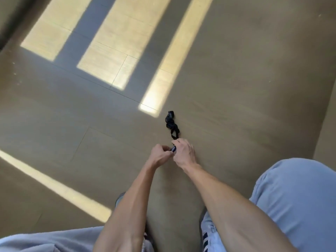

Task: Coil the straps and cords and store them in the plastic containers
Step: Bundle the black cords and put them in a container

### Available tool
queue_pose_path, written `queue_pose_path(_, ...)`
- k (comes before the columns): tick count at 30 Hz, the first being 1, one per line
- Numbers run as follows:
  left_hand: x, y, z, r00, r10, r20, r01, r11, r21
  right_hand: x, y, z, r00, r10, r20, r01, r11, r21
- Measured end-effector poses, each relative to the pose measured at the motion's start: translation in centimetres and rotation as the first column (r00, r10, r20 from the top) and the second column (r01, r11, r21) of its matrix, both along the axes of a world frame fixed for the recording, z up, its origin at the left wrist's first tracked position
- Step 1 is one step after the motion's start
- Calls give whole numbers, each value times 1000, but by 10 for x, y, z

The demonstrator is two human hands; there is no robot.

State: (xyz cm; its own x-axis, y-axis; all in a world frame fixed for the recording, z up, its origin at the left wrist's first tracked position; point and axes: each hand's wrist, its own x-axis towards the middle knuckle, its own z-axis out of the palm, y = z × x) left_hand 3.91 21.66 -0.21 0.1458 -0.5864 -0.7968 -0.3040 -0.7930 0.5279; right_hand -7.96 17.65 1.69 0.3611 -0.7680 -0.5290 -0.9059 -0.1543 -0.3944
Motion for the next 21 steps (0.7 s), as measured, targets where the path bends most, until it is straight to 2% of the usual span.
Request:
queue_pose_path(4,37,-12,46,971,153,-185,-165,985,-46,19,-8,31,972,-183,147,185,983,-5)
queue_pose_path(6,49,-22,73,909,312,-275,-340,939,-57,30,-18,52,959,-228,169,225,974,38)
queue_pose_path(8,56,-32,105,806,494,-328,-517,856,19,41,-27,82,939,-296,175,289,955,65)
queue_pose_path(10,62,-34,146,760,570,-313,-560,818,132,52,-33,122,908,-375,189,362,927,101)
queue_pose_path(13,66,-27,215,669,661,-340,-596,751,285,65,-29,201,877,-421,232,399,907,139)
queue_pose_path(15,67,-17,277,603,748,-276,-668,663,338,72,-24,270,880,-407,245,376,912,165)
queue_pose_path(18,60,6,387,677,731,-88,-644,646,410,83,-13,384,864,-431,260,378,897,230)
queue_pose_path(19,59,15,425,675,736,-56,-645,625,439,88,-10,426,842,-469,267,402,875,271)
queue_pose_path(20,59,24,460,629,775,-61,-661,575,482,92,-7,464,816,-506,280,422,852,311)
queue_pose_path(21,57,32,495,534,840,-92,-679,491,546,95,-3,504,792,-536,292,431,830,354)
